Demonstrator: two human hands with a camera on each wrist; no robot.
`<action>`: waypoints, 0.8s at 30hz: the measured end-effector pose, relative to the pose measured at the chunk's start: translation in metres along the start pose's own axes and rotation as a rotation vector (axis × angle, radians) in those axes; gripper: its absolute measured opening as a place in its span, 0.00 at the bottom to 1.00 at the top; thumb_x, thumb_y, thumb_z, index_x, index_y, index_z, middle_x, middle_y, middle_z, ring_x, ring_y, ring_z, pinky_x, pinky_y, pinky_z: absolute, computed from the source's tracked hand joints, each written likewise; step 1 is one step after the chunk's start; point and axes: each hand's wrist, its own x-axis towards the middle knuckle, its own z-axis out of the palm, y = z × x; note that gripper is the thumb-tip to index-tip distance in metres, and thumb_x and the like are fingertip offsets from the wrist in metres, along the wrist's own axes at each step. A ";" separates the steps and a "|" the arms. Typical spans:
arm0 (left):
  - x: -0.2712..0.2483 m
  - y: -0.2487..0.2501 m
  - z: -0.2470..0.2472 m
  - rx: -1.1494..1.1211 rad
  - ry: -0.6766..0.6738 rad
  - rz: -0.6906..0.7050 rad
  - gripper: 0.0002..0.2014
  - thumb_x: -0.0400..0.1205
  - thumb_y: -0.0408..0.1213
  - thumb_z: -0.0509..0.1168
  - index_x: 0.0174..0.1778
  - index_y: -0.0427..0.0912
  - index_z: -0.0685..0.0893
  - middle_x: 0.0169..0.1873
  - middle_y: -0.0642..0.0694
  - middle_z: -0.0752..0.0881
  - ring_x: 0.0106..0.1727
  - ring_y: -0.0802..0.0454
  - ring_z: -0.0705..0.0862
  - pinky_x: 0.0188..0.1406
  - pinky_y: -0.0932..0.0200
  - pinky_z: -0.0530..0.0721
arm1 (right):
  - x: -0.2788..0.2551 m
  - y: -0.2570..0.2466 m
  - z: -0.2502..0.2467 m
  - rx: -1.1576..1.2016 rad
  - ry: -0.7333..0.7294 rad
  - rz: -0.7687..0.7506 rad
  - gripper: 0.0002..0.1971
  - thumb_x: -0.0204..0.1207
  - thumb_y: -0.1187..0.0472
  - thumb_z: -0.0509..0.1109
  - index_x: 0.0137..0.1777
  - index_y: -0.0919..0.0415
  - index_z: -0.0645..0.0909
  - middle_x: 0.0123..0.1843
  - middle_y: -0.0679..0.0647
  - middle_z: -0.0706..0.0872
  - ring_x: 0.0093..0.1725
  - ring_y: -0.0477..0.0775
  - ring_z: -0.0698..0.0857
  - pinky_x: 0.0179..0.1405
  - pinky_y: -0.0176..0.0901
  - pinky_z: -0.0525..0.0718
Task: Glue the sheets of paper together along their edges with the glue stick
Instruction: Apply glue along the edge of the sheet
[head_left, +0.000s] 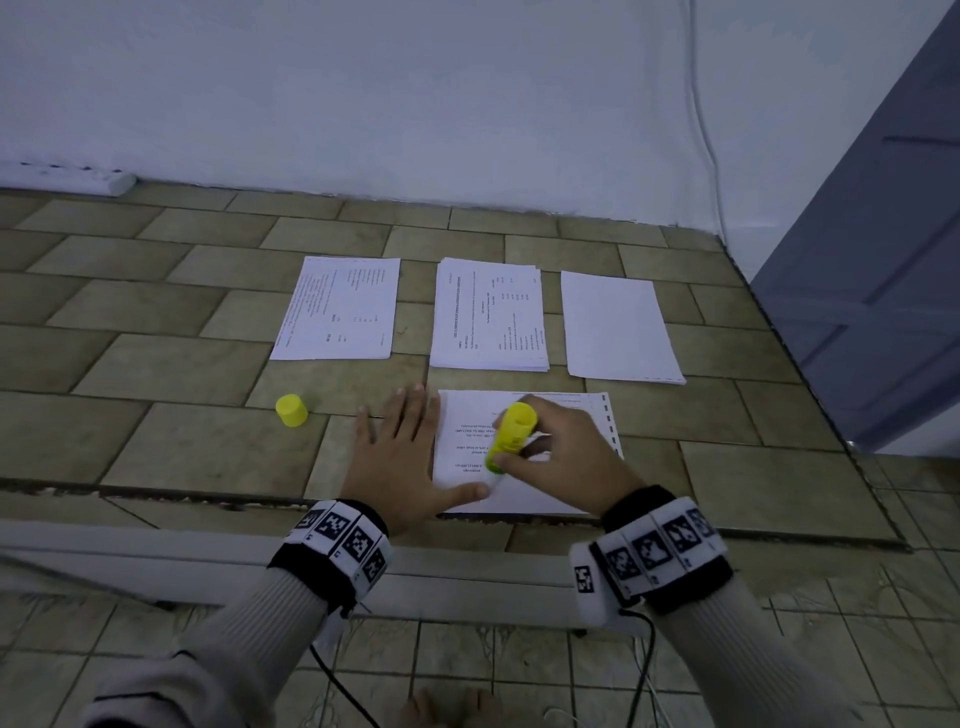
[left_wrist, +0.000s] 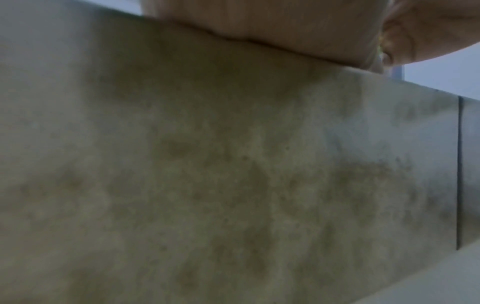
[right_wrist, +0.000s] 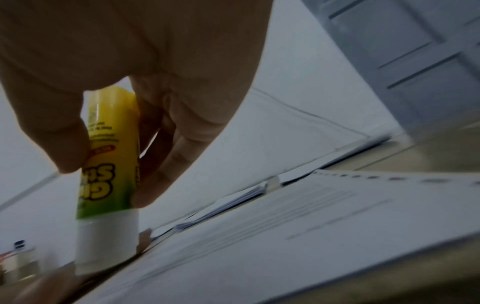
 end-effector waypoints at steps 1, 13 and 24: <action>0.000 0.000 0.000 -0.002 0.003 0.000 0.69 0.53 0.89 0.26 0.86 0.44 0.38 0.85 0.44 0.37 0.85 0.46 0.35 0.80 0.31 0.34 | 0.005 -0.004 0.007 -0.004 -0.021 -0.008 0.10 0.69 0.64 0.78 0.47 0.62 0.82 0.46 0.50 0.88 0.45 0.46 0.87 0.46 0.42 0.88; 0.003 -0.007 0.010 0.025 0.050 0.063 0.65 0.58 0.89 0.33 0.86 0.49 0.53 0.86 0.42 0.44 0.86 0.42 0.41 0.79 0.26 0.39 | 0.035 -0.018 0.033 -0.212 -0.254 -0.079 0.13 0.70 0.60 0.78 0.52 0.61 0.81 0.49 0.53 0.86 0.47 0.48 0.83 0.46 0.40 0.84; 0.003 -0.006 0.003 0.041 -0.010 0.025 0.68 0.56 0.90 0.38 0.86 0.45 0.42 0.86 0.43 0.38 0.85 0.45 0.34 0.79 0.27 0.37 | 0.097 -0.002 0.016 -0.286 -0.136 -0.001 0.10 0.70 0.64 0.77 0.45 0.63 0.78 0.45 0.58 0.87 0.47 0.57 0.85 0.49 0.50 0.83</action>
